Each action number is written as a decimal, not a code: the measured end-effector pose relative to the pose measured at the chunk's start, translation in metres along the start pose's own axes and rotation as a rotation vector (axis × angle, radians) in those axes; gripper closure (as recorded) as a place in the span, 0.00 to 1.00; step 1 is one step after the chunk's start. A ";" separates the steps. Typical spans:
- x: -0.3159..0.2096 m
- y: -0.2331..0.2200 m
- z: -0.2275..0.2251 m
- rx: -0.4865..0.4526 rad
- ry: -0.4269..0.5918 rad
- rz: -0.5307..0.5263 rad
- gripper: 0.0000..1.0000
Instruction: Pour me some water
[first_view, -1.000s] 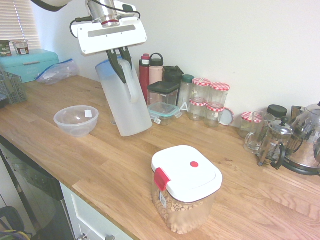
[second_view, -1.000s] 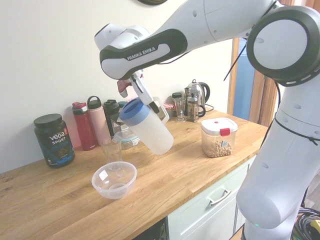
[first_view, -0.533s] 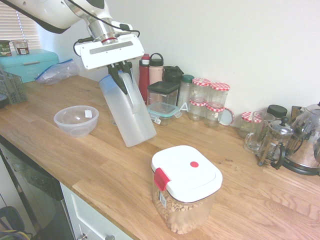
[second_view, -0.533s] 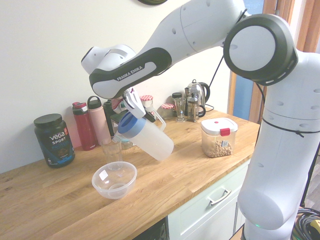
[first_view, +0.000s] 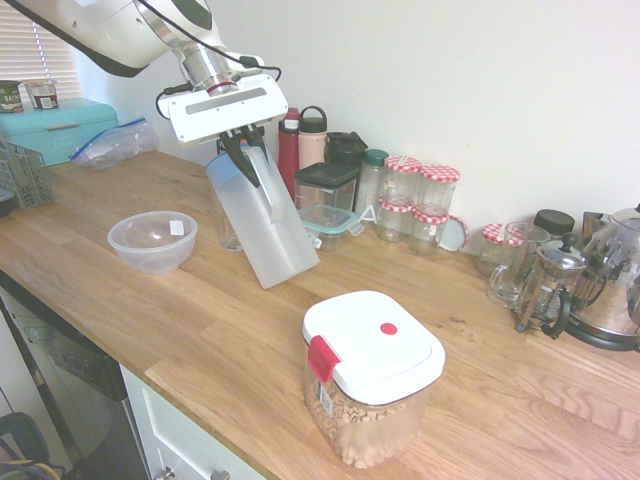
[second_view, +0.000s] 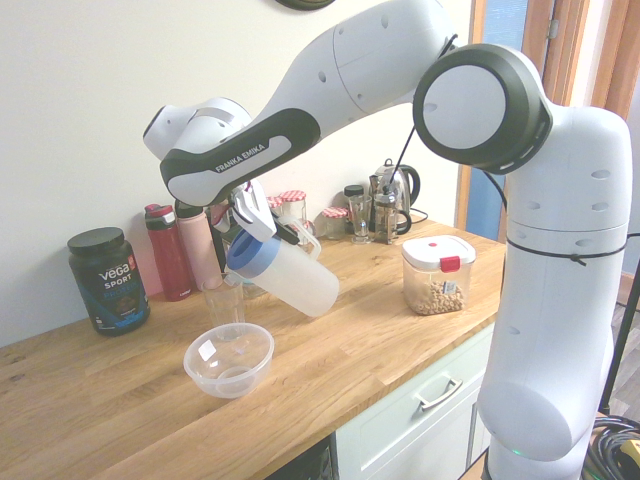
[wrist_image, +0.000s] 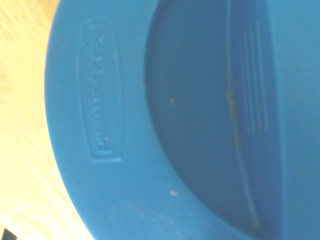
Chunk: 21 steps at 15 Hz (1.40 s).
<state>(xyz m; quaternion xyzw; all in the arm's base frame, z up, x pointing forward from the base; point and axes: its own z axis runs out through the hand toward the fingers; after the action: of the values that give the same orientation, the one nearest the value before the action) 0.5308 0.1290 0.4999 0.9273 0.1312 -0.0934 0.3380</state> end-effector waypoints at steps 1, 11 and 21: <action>0.000 -0.002 -0.001 -0.004 0.001 -0.001 1.00; 0.019 -0.005 0.004 -0.048 -0.021 0.001 1.00; 0.027 -0.019 -0.010 -0.238 -0.057 -0.031 1.00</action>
<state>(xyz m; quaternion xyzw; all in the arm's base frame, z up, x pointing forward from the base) 0.5511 0.1549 0.4891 0.8755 0.1458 -0.1088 0.4477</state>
